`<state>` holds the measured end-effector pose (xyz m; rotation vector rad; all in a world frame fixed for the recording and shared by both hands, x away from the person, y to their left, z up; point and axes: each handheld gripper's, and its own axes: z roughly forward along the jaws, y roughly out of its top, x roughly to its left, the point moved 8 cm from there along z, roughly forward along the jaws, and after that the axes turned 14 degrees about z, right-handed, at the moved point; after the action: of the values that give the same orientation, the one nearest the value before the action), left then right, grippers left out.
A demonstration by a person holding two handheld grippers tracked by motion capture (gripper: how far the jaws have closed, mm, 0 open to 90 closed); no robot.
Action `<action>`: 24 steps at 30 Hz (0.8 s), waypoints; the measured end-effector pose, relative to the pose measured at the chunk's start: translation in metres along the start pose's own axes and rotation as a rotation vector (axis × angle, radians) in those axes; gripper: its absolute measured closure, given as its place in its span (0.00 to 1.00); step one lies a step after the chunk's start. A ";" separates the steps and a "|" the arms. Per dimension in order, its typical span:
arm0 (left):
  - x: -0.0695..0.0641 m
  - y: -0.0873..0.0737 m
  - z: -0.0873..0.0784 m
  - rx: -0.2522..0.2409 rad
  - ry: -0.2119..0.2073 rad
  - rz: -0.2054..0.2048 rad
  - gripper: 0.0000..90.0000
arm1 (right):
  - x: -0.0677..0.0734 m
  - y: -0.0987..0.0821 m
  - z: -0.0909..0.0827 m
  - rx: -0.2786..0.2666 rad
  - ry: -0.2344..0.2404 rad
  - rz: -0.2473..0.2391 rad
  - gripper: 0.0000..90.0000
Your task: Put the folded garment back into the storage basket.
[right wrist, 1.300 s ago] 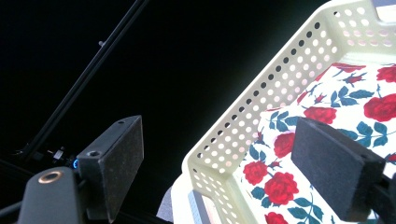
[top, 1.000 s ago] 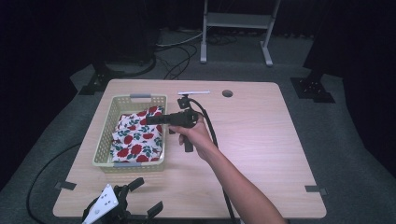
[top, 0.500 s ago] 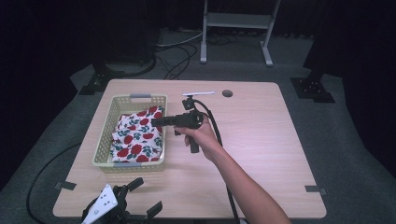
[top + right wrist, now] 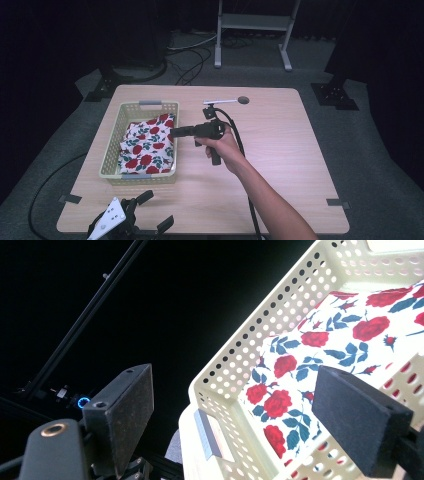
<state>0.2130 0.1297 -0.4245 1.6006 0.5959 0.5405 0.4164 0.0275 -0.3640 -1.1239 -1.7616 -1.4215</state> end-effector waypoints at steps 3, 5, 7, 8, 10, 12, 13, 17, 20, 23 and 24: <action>0.000 0.000 0.000 0.001 -0.001 0.001 0.00 | -0.002 -0.001 -0.004 -0.001 -0.002 0.001 0.18; 0.000 0.000 0.000 0.000 0.000 0.001 0.00 | -0.004 -0.002 -0.006 0.002 -0.004 0.002 0.18; 0.000 0.000 0.000 0.001 0.001 0.001 0.00 | -0.005 -0.003 -0.009 0.003 -0.009 0.007 0.18; 0.001 0.000 0.000 0.001 0.002 0.001 0.00 | -0.007 -0.004 -0.011 0.002 -0.012 0.008 0.18; 0.001 0.000 0.000 0.000 0.002 0.000 0.00 | -0.008 -0.005 -0.014 0.002 -0.017 0.009 0.18; 0.001 0.000 0.000 0.000 0.002 0.000 0.00 | -0.009 -0.005 -0.017 0.002 -0.020 0.012 0.18; 0.001 0.000 0.000 0.001 0.001 0.000 0.00 | -0.009 -0.005 -0.019 0.002 -0.022 0.010 0.18; 0.001 0.000 0.000 0.001 0.001 0.000 0.00 | -0.010 -0.006 -0.025 0.004 -0.025 0.006 0.18; 0.001 0.000 0.000 0.000 0.002 -0.001 0.00 | -0.011 -0.007 -0.029 0.007 -0.032 0.002 0.18; 0.001 0.000 0.000 -0.001 0.002 -0.001 0.00 | -0.012 -0.008 -0.032 0.003 -0.036 0.002 0.18; 0.001 0.000 0.000 -0.001 0.002 -0.001 0.00 | -0.013 -0.008 -0.034 0.004 -0.037 0.002 0.18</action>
<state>0.2134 0.1304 -0.4246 1.5993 0.5982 0.5417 0.4131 -0.0090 -0.3704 -1.1563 -1.7880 -1.4040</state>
